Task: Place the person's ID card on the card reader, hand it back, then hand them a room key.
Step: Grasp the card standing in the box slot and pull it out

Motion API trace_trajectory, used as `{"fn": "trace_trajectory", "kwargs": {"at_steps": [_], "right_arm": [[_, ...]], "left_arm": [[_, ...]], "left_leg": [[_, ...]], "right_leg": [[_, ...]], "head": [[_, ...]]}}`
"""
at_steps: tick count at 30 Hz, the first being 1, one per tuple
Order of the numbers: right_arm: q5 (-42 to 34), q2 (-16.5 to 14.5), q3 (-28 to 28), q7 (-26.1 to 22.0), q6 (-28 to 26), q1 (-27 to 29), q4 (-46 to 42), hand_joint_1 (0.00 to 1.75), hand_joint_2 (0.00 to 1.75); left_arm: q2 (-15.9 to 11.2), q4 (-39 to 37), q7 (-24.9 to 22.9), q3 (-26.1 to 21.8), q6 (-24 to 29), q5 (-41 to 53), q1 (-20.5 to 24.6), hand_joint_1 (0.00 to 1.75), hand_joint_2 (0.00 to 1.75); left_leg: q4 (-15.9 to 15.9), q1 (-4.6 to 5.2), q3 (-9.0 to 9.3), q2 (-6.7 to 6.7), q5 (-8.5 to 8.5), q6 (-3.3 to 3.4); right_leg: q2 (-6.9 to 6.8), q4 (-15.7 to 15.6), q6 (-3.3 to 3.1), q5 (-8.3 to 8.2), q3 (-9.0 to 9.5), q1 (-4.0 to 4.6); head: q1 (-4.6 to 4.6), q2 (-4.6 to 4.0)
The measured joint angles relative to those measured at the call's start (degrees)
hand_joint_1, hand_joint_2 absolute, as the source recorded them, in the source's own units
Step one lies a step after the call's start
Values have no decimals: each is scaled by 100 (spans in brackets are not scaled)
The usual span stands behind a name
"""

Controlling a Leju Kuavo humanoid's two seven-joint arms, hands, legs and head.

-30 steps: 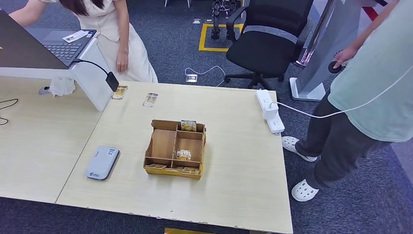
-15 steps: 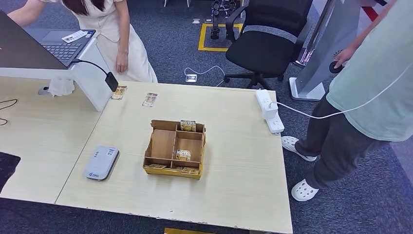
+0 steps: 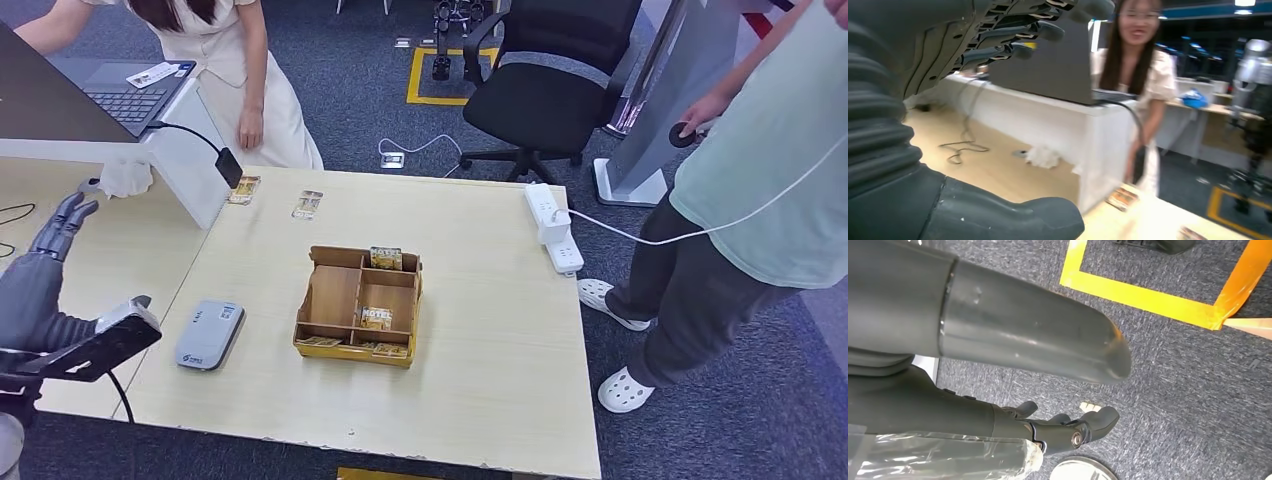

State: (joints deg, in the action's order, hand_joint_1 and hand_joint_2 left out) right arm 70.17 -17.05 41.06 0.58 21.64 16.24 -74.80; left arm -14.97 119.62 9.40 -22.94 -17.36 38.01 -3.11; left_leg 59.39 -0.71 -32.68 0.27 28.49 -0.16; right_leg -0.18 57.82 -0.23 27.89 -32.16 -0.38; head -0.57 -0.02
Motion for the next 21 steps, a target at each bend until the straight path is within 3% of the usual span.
{"fn": "trace_trajectory", "kwargs": {"at_steps": [10, 21], "right_arm": [[430, 0, 225, -278, -30, -98, 236, 0, 0], [857, 1, 411, -581, -66, -243, 513, 0, 0]], "left_arm": [[-830, -34, 204, 1864, -18, 195, 270, 0, 175], [-1433, -359, 187, 3938, 49, 713, 678, 0, 175]], "left_leg": [[0, 0, -5, -1, 0, 0], [0, 0, -8, -2, 0, 0]], "right_leg": [[-1, 1, 0, 0, 5, 0], [-3, 2, 0, 0, 5, 0]], "head": [[0, 0], [0, 0]]}}
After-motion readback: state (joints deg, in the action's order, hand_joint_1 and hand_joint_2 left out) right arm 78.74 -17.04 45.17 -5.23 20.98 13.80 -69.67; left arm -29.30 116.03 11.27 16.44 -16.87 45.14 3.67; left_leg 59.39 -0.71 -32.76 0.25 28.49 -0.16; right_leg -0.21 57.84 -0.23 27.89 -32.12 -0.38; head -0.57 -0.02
